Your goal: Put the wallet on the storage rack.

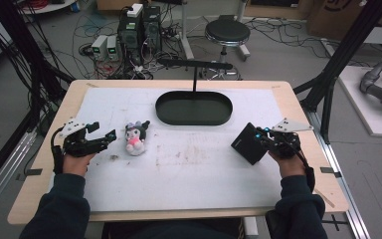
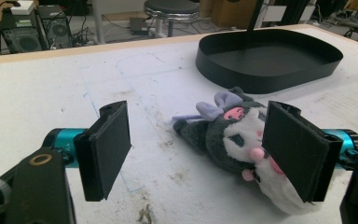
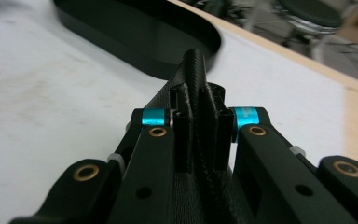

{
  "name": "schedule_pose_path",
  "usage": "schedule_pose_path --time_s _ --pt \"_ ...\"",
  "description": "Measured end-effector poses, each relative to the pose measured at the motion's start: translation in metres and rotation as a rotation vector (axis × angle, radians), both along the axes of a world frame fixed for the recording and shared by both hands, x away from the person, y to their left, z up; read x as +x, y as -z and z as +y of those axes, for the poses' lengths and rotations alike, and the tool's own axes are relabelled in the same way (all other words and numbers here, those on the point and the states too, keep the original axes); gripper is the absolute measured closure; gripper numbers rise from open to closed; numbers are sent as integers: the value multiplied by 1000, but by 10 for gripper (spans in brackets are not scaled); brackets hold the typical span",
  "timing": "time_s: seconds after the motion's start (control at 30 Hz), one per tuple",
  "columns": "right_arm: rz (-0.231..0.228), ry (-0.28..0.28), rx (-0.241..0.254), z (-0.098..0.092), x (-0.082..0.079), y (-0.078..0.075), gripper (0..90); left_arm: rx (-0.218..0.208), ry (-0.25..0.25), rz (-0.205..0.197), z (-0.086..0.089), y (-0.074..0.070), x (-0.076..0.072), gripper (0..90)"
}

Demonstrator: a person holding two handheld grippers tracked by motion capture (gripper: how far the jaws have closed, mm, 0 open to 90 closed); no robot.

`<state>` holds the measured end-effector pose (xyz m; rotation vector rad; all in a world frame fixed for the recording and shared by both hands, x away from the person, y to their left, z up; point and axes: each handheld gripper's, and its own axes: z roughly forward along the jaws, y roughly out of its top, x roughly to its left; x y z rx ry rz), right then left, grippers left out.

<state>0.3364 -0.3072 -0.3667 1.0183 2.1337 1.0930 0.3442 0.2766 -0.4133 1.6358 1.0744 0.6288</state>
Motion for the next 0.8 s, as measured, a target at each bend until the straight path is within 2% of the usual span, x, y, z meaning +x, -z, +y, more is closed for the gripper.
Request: schedule_pose_path --time_s 0.07,0.2,0.3,0.57,0.63,0.67,0.8 --pt "16 -39 10 6 0 1 836 1 -1 0 0 0 0 231" --pt "-1 -70 -15 12 -1 2 832 3 1 -2 0 0 0 232" --pt "-32 -114 1 7 -4 6 761 1 0 -1 0 0 0 232" --pt "-63 -135 19 6 -5 9 629 -1 -5 -3 0 0 0 232" --pt "-66 -136 19 6 -5 9 621 0 -4 -2 0 0 0 232" --pt "-73 -136 25 5 -4 10 578 2 -6 -3 1 0 0 232" --pt "-73 -136 27 4 -3 11 577 2 -7 -4 1 0 0 232"
